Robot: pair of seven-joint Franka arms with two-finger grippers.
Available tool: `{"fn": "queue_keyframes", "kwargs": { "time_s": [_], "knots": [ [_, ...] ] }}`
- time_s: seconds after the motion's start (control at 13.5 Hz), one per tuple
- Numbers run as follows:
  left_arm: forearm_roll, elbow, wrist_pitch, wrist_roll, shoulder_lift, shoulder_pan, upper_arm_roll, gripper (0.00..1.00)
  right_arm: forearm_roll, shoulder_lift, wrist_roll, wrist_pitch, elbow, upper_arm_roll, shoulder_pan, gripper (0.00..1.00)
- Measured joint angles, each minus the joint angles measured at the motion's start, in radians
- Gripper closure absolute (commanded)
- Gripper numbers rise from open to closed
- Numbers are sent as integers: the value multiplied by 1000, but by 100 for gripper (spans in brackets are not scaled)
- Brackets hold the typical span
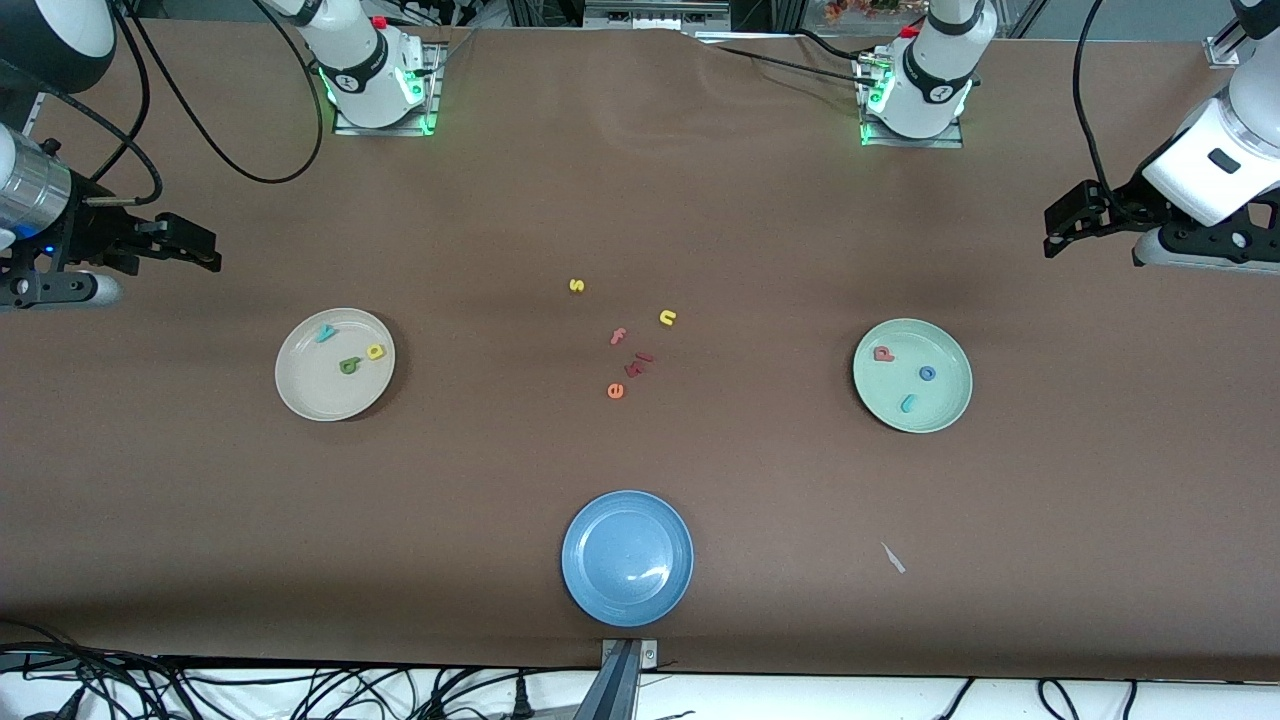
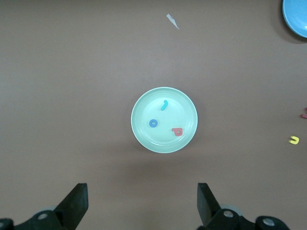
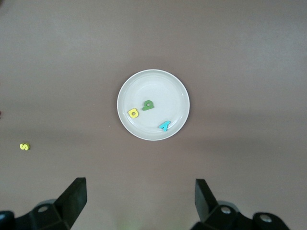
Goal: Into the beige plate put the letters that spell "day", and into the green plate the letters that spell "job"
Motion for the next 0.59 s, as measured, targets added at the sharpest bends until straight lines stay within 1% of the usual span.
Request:
{"fn": "queue_keyframes", "kwargs": {
  "time_s": [0.22,0.59],
  "knots": [
    [0,23,-20,-3,18,0,5,0,0,0,0,0,0,0,0,0],
    [0,29,-25,-3,25,-3,5,0,0,0,0,0,0,0,0,0]
  ]
}}
